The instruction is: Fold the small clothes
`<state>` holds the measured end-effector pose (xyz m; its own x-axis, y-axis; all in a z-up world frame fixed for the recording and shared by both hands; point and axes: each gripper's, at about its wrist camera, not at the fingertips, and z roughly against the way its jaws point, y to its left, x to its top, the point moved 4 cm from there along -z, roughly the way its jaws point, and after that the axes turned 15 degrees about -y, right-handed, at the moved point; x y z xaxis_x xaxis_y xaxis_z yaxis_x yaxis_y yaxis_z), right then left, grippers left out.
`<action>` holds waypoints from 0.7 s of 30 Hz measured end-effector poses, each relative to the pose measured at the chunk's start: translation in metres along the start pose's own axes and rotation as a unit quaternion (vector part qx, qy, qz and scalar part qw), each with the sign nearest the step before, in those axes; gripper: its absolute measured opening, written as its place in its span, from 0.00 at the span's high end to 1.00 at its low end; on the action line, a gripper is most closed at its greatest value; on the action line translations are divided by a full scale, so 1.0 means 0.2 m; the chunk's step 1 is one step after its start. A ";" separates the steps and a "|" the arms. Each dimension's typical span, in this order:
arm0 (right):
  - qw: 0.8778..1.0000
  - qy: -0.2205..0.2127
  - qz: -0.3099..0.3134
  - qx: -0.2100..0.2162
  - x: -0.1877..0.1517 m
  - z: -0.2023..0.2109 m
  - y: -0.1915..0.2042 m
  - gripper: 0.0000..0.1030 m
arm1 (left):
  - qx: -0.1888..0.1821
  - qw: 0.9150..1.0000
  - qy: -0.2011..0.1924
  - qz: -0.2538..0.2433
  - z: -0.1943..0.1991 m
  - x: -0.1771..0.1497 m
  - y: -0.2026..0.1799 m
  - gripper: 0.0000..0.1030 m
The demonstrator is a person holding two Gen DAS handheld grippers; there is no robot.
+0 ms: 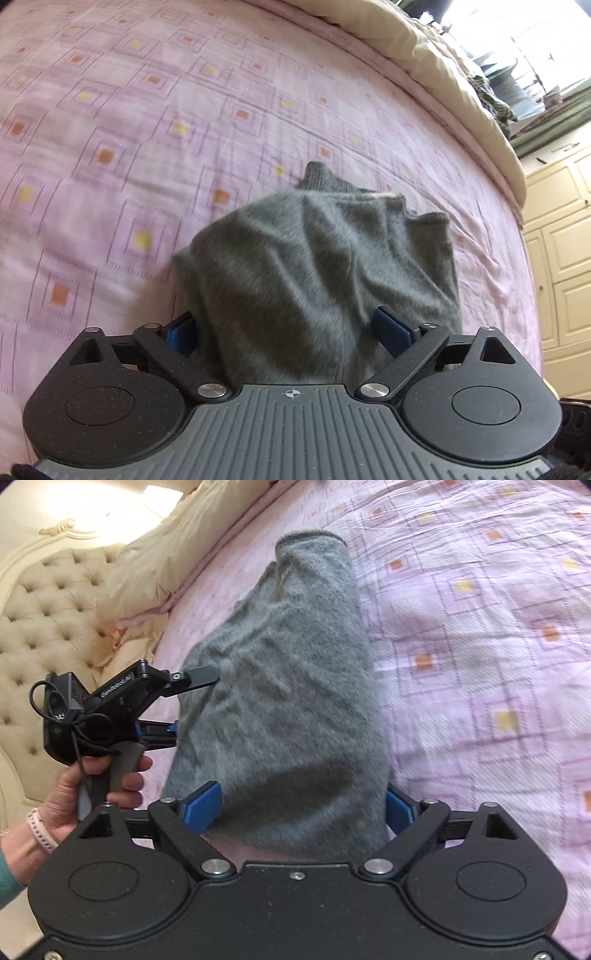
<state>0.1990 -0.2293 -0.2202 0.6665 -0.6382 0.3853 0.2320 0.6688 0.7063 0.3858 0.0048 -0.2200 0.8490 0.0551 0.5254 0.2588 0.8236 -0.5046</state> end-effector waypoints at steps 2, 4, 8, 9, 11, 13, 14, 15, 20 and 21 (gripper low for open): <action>1.000 -0.001 -0.004 0.006 0.01 -0.01 0.00 0.10 | -0.006 1.000 -0.002 -0.003 -0.01 0.01 -0.01 0.08; 1.000 0.001 -0.009 0.007 0.02 -0.04 0.01 0.12 | -0.011 1.000 -0.001 -0.007 -0.01 0.01 -0.01 0.08; 1.000 0.013 0.010 -0.011 0.03 -0.06 0.03 0.53 | -0.009 1.000 -0.005 -0.023 0.02 0.01 0.00 0.46; 1.000 0.013 0.015 -0.013 0.03 -0.05 0.04 0.55 | -0.009 1.000 -0.003 -0.017 0.03 0.01 0.01 0.63; 1.000 0.010 0.020 -0.013 0.04 -0.04 0.07 0.61 | -0.012 1.000 -0.003 0.005 0.04 0.01 0.02 0.66; 1.000 0.004 0.028 -0.009 0.04 0.00 0.11 0.65 | -0.009 1.000 -0.007 0.004 0.05 0.01 0.00 0.68; 1.000 0.001 0.029 -0.006 0.04 0.03 0.12 0.67 | -0.008 1.000 -0.009 0.000 0.06 0.01 -0.02 0.68; 1.000 -0.001 0.030 -0.001 0.04 0.06 0.14 0.68 | -0.007 1.000 -0.011 -0.002 0.07 0.00 -0.04 0.68; 0.999 0.004 0.042 0.006 -0.01 0.22 0.18 0.69 | -0.029 0.999 0.005 -0.017 0.14 -0.12 -0.21 0.68; 0.999 0.008 0.043 0.004 -0.03 0.26 0.17 0.69 | -0.035 0.999 0.011 -0.026 0.16 -0.16 -0.25 0.68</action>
<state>0.1651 -0.2222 -0.1676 0.6947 -0.5721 0.4360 0.1670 0.7179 0.6758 0.3314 -0.0207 -0.1889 0.8434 0.0000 0.5372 0.3339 0.7834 -0.5242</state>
